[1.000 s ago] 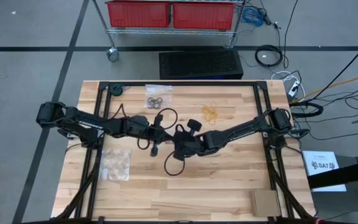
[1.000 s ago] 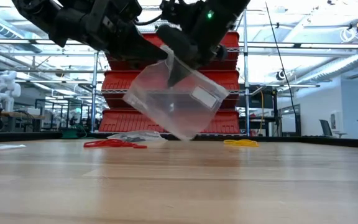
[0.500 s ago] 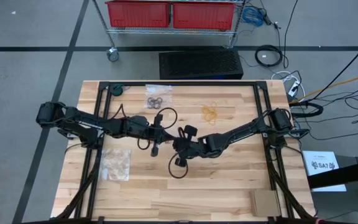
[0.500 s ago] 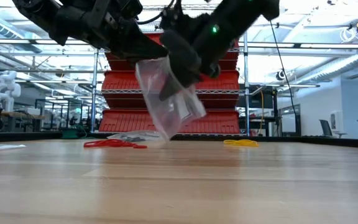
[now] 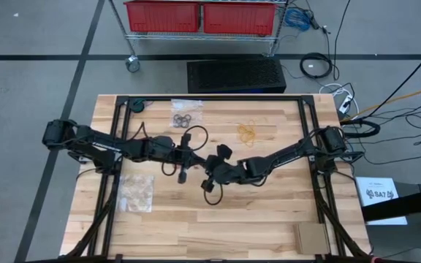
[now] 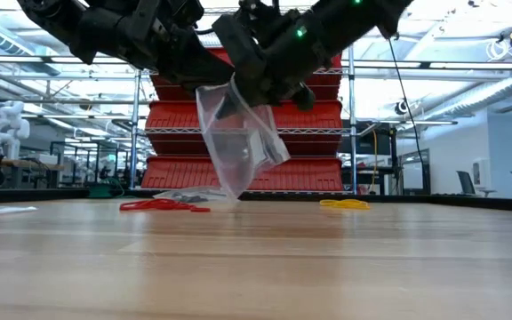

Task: Sort rubber bands
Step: Open the bottom right transparent zip bag

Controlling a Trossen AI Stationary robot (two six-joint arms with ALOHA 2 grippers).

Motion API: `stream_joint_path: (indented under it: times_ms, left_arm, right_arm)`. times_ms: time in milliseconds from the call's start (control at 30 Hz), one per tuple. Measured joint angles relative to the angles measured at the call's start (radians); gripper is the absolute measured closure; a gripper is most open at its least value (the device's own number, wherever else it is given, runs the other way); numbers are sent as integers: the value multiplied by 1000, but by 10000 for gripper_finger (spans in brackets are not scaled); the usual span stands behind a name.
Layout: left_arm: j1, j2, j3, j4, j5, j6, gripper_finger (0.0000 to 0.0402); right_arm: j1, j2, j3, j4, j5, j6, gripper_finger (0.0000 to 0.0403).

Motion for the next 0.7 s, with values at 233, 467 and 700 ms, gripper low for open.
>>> stream_joint_path:
  times_ms: [233, 467, 700]
  left_arm:
    - [-2, 0, 0, 10, -3, 1, 400]
    - [-2, 0, 0, 25, -3, 1, 400]
    - [-2, 0, 0, 15, -4, 0, 400]
  right_arm:
    - [-28, 0, -66, 83, -64, 46, 376]
    - [-46, 0, -66, 178, -105, 58, 259]
    - [-50, -21, -66, 119, -71, 50, 173]
